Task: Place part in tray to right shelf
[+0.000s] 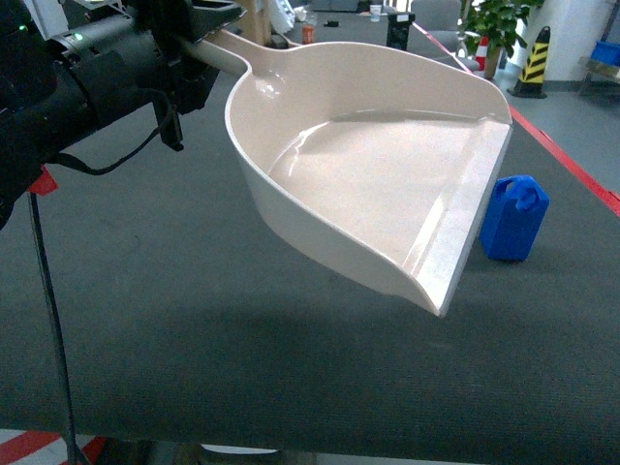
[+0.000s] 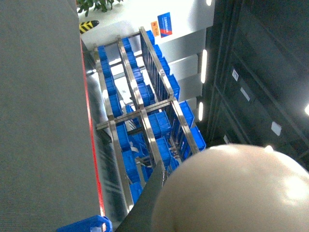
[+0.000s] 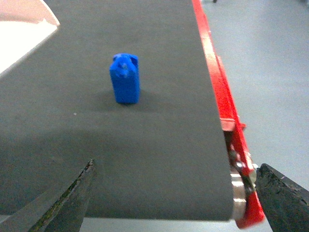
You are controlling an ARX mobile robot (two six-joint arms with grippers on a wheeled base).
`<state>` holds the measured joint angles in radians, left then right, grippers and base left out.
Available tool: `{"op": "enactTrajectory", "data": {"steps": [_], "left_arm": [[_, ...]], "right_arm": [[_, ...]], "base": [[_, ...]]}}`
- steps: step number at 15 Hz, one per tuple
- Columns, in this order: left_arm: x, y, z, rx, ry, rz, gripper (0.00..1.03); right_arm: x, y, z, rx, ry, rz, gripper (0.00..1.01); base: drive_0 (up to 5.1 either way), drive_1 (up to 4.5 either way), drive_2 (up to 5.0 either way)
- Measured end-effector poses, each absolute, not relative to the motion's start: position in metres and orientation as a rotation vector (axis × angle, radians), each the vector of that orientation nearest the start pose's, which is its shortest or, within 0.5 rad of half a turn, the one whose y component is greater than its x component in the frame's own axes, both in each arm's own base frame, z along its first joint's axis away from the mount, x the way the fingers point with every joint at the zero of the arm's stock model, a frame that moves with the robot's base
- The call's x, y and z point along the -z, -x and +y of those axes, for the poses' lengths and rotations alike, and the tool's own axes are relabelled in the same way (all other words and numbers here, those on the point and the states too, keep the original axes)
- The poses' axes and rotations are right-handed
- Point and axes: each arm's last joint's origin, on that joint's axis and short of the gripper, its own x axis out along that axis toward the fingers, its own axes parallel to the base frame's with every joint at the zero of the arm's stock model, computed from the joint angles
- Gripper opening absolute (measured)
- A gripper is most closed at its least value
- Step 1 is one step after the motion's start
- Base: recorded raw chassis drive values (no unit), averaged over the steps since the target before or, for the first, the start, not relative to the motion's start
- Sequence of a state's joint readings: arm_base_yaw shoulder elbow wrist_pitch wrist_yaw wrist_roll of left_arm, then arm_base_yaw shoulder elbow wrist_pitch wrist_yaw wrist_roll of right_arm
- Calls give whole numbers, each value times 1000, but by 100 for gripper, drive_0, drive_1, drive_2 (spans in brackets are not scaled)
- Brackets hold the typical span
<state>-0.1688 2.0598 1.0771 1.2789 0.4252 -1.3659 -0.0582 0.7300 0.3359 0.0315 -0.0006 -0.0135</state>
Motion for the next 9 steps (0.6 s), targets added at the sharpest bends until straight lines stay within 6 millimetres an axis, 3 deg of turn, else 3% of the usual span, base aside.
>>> {"op": "enactTrajectory", "data": {"steps": [2, 7, 9], "left_arm": [[-194, -412, -81, 692, 1275, 147, 12], [-194, -412, -82, 694, 1274, 147, 12], [-194, -412, -82, 693, 1275, 147, 12]], "right_arm": [[-210, -187, -8, 15, -8, 384, 98], [-189, -315, 8, -92, 45, 601, 98], [-178, -353, 13, -93, 71, 654, 98]], "base": [[0, 0, 0], [0, 0, 0], [0, 0, 0]]}}
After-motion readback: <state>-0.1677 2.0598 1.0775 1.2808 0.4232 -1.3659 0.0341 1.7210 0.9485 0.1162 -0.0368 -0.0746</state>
